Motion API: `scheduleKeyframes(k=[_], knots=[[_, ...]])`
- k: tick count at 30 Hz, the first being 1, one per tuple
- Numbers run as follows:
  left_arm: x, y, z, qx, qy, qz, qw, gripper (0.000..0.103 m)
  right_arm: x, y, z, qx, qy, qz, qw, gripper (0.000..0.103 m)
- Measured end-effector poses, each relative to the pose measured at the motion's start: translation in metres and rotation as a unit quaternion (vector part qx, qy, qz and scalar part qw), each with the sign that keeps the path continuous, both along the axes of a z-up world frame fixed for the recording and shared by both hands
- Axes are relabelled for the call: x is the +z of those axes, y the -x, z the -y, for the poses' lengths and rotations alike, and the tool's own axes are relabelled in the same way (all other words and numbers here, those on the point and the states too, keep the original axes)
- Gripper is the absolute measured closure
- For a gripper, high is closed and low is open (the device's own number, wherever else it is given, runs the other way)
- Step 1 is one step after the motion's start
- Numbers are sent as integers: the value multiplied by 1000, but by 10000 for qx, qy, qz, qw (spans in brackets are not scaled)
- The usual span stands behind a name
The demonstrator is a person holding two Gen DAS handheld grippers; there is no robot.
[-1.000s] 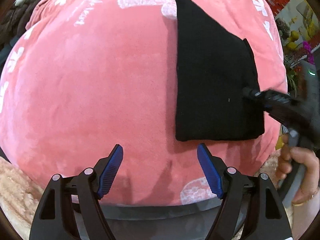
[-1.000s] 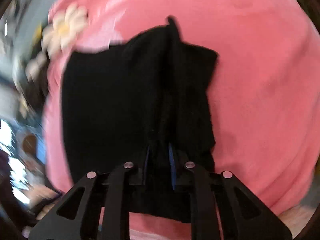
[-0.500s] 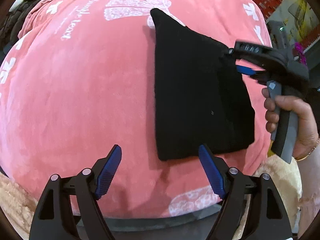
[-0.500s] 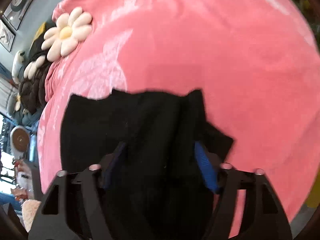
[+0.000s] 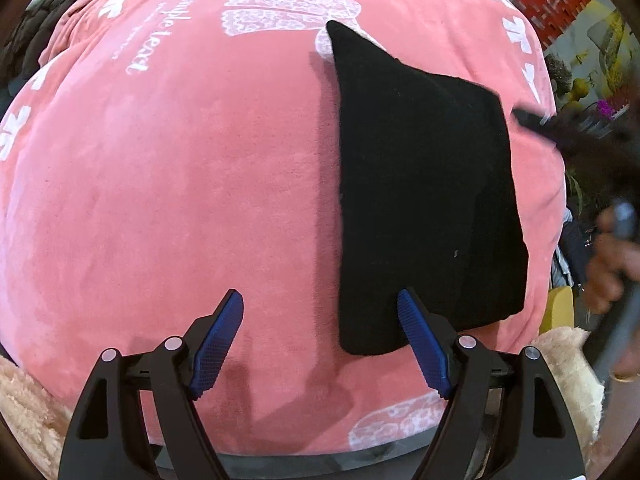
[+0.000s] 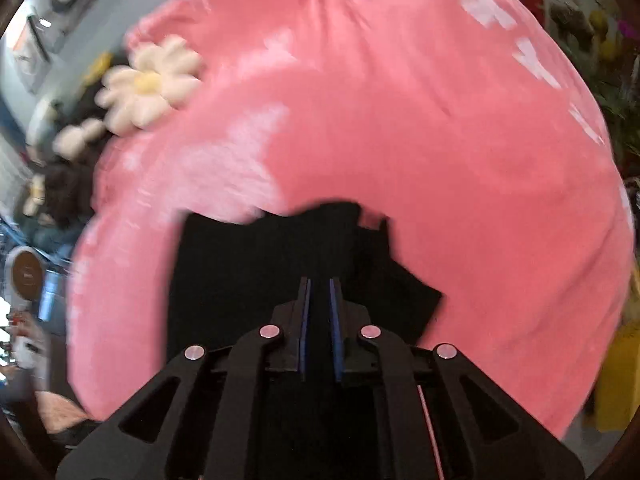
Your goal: Fold small clothes
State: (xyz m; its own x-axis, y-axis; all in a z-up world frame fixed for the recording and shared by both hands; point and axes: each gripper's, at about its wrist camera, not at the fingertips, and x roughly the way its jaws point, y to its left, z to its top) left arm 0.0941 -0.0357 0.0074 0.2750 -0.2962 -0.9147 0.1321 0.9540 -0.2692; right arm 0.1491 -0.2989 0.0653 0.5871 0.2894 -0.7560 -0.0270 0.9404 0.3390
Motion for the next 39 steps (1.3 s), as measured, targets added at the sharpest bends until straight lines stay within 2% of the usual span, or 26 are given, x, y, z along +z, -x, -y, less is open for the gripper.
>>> scheduleKeyframes(k=[1, 3, 5, 6, 7, 8, 9, 11, 12, 13, 15, 16, 17, 19, 22, 23, 26, 28, 29, 30, 31, 32, 34, 35, 39], knots=[[-3, 1, -2, 17, 14, -47, 10000, 26, 5, -4, -16, 306, -146, -29, 9994, 94], [-7, 4, -4, 55, 53, -139, 9999, 26, 8, -11, -38, 685, -95, -48, 9976, 94], [-7, 8, -4, 71, 65, -171, 9998, 26, -8, -35, -73, 1048, 96, -331, 9939, 94], [-5, 11, -7, 74, 70, -171, 9998, 26, -25, -46, -89, 1108, 219, -541, 9921, 94], [-4, 13, -9, 74, 80, -164, 9998, 26, -57, -64, -106, 1165, 460, -966, 9874, 94], [-3, 15, -11, 84, 77, -155, 9998, 26, -68, -68, -115, 1187, 303, -926, 9881, 98], [-2, 18, -14, 89, 39, -153, 9998, 26, -71, -74, -118, 1143, 109, -837, 9899, 99], [2, 22, -20, 89, -12, -122, 9999, 26, -58, -78, -118, 951, 29, -952, 9909, 99], [4, 25, -25, 107, -17, -90, 9999, 26, -49, -75, -116, 920, -70, -843, 9922, 94], [5, 27, -28, 99, 0, -75, 9999, 26, -33, -61, -109, 853, -101, -553, 9948, 94], [7, 29, -34, 81, 41, -45, 9999, 26, -29, -41, -101, 662, 237, -383, 9968, 94], [7, 30, -36, 79, 56, -25, 9999, 26, -38, -34, -93, 591, 454, -525, 9958, 94], [7, 30, -36, 79, 50, -22, 10000, 26, -54, -24, -77, 510, 551, -824, 9938, 99], [6, 30, -32, 15, 96, -55, 9999, 26, -49, 6, -40, 107, 105, -819, 9965, 98], [10, 34, -24, -92, 204, 9, 9998, 26, -31, 69, -1, -454, 186, -612, 9969, 87], [12, 35, -21, -135, 252, 41, 9996, 26, -34, 84, 6, -540, 167, -681, 9961, 83], [13, 39, -8, -264, 430, 102, 9987, 26, -56, 125, 18, -587, -65, -1246, 9904, 83], [9, 42, 0, -334, 430, 69, 9985, 26, -67, 137, 14, -497, 32, -1394, 9890, 83], [8, 41, 4, -345, 432, 45, 9985, 26, -70, 134, 8, -484, 85, -1451, 9882, 78], [8, 42, 8, -358, 474, 14, 9982, 26, -71, 130, 4, -465, 117, -1494, 9876, 66], [7, 44, 10, -362, 494, -19, 9981, 26, -75, 126, 2, -464, 123, -1492, 9876, 62], [8, 44, 11, -360, 498, -51, 9981, 26, -76, 124, 0, -470, 135, -1467, 9880, 62], [9, 48, 17, -383, 440, -68, 9983, 26, -82, 119, 1, -417, 91, -1524, 9874, 79], [11, 49, 17, -394, 386, -46, 9985, 26, -81, 117, 2, -419, -27, -1512, 9876, 99], [16, 50, 17, -411, 284, 4, 9987, 26, -42, 137, 10, -554, 85, -1043, 9930, 99]])
